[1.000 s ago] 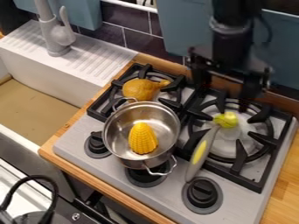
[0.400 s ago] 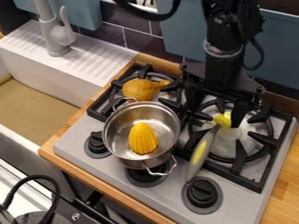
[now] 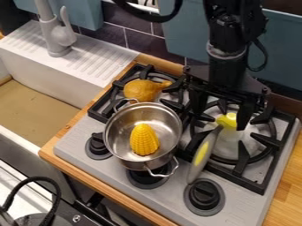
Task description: Put the object in the pot
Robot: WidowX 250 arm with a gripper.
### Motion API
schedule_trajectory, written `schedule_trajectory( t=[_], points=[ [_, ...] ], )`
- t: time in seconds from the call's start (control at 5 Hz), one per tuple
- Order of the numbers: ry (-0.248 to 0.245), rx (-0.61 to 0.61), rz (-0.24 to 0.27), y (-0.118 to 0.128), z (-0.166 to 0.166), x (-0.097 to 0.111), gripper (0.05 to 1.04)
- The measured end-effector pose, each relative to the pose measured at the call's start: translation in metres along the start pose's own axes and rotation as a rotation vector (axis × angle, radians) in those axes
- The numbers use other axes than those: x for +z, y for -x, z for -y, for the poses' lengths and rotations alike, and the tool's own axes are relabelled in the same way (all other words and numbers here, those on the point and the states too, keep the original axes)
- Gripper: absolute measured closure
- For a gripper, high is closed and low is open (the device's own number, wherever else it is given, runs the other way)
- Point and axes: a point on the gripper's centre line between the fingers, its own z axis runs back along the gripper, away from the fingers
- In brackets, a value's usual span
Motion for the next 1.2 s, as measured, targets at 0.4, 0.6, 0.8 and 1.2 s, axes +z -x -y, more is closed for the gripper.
schedule_trajectory(
  t=[0.4,0.6,0.8,1.2],
  points=[
    [0.001,-0.011,-0.016,0.008,0.005,-0.012,0.084],
    [0.021,-0.031,-0.017,0.012,0.007,-0.016,0.084],
    [0.012,-0.020,-0.018,0.012,0.006,-0.018,0.084],
    [-0.009,-0.019,-0.036,0.015,0.009,-0.026,0.387]
  ],
)
